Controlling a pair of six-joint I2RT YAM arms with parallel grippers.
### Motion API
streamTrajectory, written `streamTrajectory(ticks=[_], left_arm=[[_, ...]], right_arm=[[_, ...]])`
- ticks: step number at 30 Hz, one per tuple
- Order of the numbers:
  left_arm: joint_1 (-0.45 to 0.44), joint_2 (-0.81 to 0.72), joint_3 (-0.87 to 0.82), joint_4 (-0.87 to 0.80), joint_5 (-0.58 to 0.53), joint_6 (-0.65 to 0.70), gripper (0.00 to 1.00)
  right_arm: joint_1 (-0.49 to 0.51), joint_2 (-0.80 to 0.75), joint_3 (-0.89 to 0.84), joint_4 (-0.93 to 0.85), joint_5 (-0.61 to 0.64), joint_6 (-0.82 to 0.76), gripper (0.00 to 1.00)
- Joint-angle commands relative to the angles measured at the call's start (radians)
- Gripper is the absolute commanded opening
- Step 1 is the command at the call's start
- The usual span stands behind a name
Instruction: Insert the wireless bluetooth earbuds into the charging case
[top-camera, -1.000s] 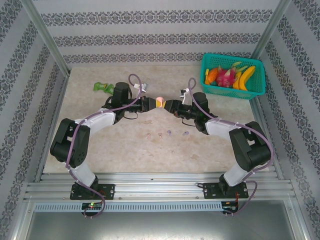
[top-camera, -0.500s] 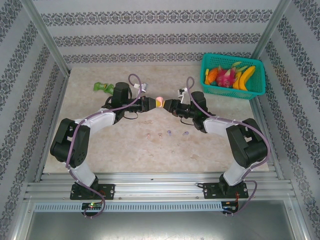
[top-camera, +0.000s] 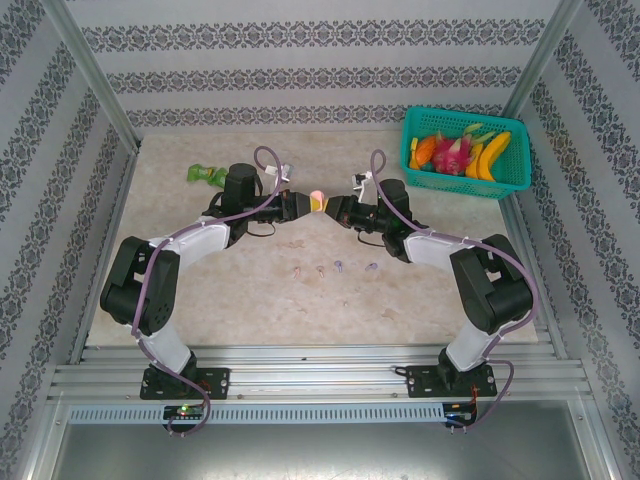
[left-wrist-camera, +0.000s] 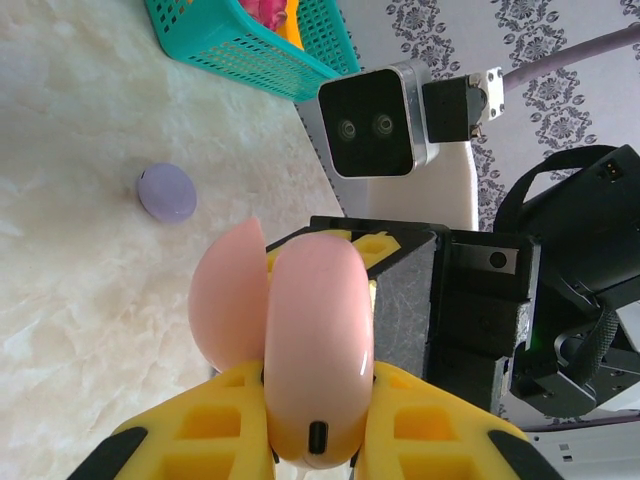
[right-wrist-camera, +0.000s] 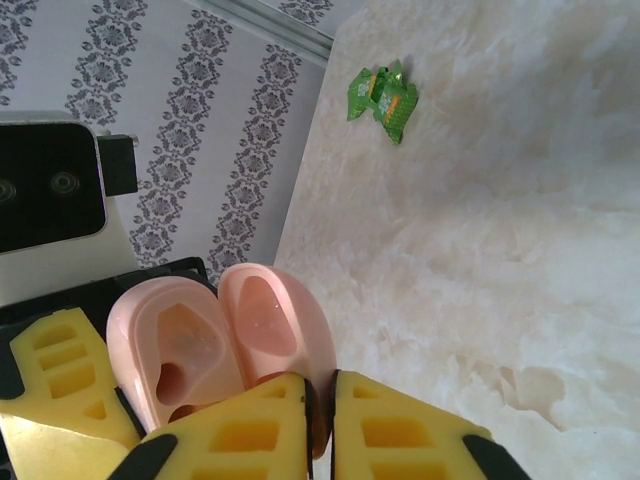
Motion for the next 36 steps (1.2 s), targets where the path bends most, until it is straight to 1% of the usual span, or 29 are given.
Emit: streamTrajectory(ticks=[1, 4, 9, 11, 14, 17, 18, 23, 27, 30, 33, 36], left_arm=[[-0.01, 0.005, -0.003, 0.054, 0.027, -0.005, 0.08], [-0.009, -0.001, -0.012, 0.056, 0.003, -0.004, 0.26], [-0.009, -0.031, -0.032, 0.075, -0.047, -0.012, 0.6], [-0.008, -0.056, -0.04, 0.066, -0.068, -0.006, 0.71], [-0.005, -0.114, -0.038, -0.008, -0.108, 0.036, 0.83], [0.002, -0.179, -0.015, -0.139, -0.16, 0.111, 0.93], [0.001, -0.202, 0.004, -0.205, -0.178, 0.14, 1.0], [0.002, -0.257, 0.159, -0.556, -0.274, 0.333, 1.0], [0.002, -0.231, 0.303, -0.798, -0.414, 0.442, 1.0], [0.002, -0.222, 0.337, -0.846, -0.518, 0.502, 1.0], [0.002, -0.238, 0.332, -0.864, -0.597, 0.566, 1.0], [0.001, -0.245, 0.328, -0.873, -0.631, 0.583, 1.0]], right_arm=[[0.015, 0.002, 0.022, 0.022, 0.004, -0.004, 0.07], [0.012, -0.007, 0.02, 0.0, 0.008, -0.007, 0.03], [0.003, -0.02, 0.016, -0.035, 0.016, -0.019, 0.0], [-0.003, -0.024, 0.016, -0.048, 0.018, -0.021, 0.0], [-0.012, -0.039, 0.014, -0.086, 0.02, -0.04, 0.0], [-0.016, -0.063, 0.03, -0.186, 0.028, -0.106, 0.0], [-0.016, -0.076, 0.04, -0.228, 0.033, -0.138, 0.0], [-0.016, -0.126, 0.113, -0.485, 0.095, -0.323, 0.0], [-0.014, -0.136, 0.186, -0.641, 0.148, -0.453, 0.0], [-0.006, -0.13, 0.228, -0.714, 0.182, -0.531, 0.0], [0.002, -0.13, 0.252, -0.765, 0.217, -0.595, 0.0], [0.012, -0.14, 0.258, -0.803, 0.267, -0.66, 0.0]])
